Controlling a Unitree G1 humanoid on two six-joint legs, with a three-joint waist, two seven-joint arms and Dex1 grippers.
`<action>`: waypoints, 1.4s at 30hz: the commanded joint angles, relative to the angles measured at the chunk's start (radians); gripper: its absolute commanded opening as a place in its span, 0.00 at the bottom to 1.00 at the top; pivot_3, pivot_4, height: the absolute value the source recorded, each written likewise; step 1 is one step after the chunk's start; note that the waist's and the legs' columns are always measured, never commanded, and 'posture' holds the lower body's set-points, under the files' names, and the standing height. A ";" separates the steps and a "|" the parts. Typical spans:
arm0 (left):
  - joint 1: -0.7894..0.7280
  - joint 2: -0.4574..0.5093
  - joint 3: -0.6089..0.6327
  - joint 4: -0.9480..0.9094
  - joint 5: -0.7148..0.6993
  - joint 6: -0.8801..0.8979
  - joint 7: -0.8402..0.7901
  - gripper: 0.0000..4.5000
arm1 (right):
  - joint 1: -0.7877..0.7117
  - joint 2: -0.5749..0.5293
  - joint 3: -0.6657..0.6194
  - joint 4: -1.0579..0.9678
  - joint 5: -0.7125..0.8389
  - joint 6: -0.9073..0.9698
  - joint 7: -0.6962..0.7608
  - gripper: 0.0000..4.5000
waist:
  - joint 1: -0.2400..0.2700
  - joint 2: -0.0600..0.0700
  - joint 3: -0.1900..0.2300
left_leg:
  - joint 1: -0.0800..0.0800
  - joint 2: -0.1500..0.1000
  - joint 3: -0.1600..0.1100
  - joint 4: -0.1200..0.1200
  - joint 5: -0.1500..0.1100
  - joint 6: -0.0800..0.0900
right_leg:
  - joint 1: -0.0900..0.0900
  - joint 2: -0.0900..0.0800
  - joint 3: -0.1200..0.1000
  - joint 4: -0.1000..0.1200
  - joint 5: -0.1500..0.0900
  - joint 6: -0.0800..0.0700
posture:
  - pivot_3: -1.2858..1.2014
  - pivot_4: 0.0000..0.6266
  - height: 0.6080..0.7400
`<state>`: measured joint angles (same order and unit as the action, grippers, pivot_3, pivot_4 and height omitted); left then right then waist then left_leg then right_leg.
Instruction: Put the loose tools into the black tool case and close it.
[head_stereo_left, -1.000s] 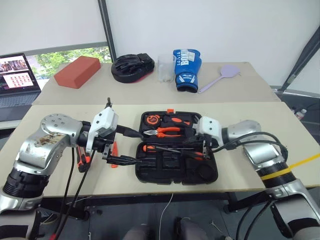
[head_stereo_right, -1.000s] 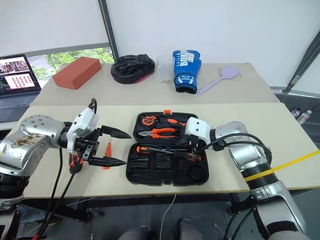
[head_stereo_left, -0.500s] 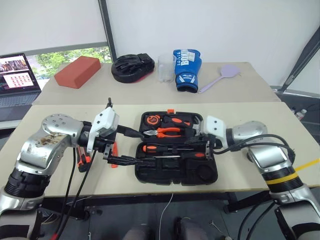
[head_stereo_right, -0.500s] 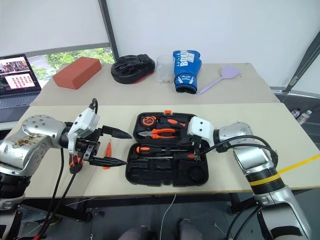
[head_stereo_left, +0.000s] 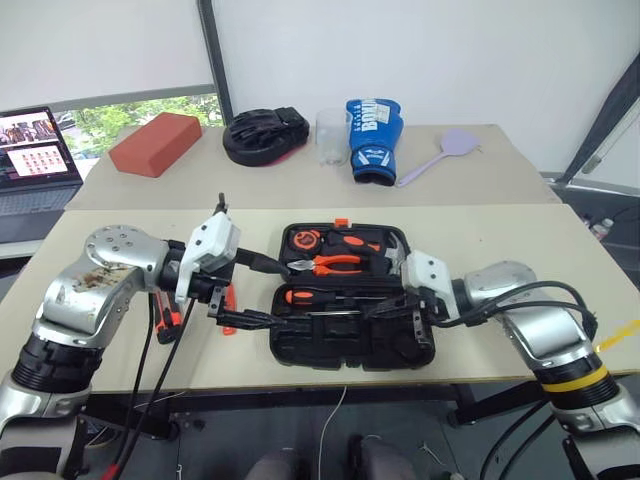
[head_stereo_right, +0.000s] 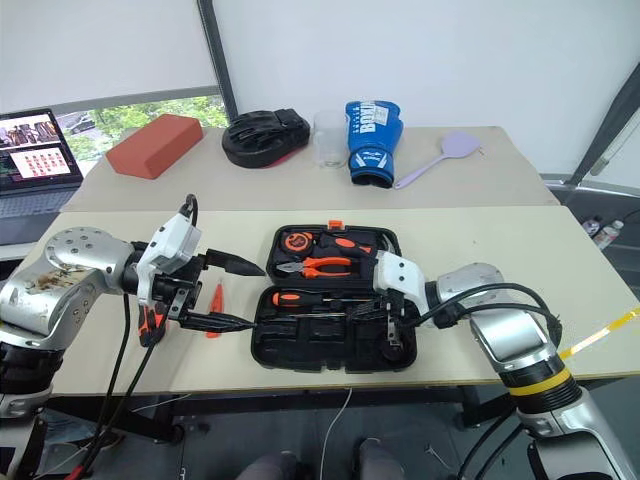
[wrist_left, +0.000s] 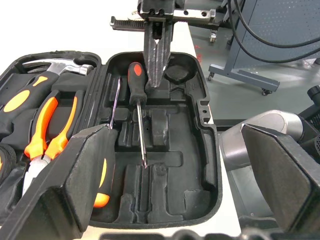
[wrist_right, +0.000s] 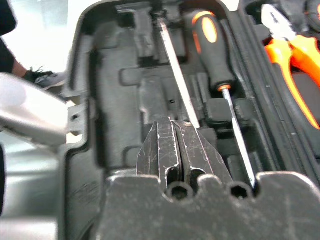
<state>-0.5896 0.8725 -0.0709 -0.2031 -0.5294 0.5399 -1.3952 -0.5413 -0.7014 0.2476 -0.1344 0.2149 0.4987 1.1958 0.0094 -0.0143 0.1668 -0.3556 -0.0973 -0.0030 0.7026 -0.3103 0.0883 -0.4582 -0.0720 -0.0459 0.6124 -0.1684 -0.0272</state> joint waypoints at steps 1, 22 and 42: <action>-0.021 0.004 0.005 -0.015 -0.002 -0.008 -0.002 1.00 | -0.034 0.012 0.001 0.026 -0.018 -0.009 -0.027 0.01 | 0.000 0.000 0.000 | 0.000 0.000 0.000 0.000 0.000 0.000 | 0.000 0.000 0.000 0.000 0.000 0.000 | 0.52 0.24 1.00; -0.028 0.000 0.004 -0.014 -0.004 -0.002 0.010 1.00 | -0.043 0.026 0.007 0.060 -0.016 -0.009 -0.044 0.01 | 0.001 0.000 0.000 | 0.000 0.000 0.000 0.000 0.000 0.000 | 0.000 0.000 0.000 0.000 0.000 0.000 | 0.52 0.24 1.00; -0.033 -0.019 -0.013 0.002 0.006 -0.017 0.011 1.00 | -0.063 0.061 0.078 0.124 -0.067 0.055 -0.110 0.01 | -0.001 0.000 0.000 | 0.000 0.000 0.000 0.000 0.000 0.000 | 0.000 0.000 0.000 0.000 0.000 0.000 | 0.52 0.24 1.00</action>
<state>-0.6046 0.8551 -0.0925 -0.1947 -0.5287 0.5409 -1.3862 -0.6057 -0.6427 0.2877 -0.0237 0.1867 0.5618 1.1006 0.0089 -0.0142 0.1668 -0.3556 -0.0973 -0.0029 0.7025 -0.3102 0.0884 -0.4583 -0.0720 -0.0462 0.6124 -0.1684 -0.0273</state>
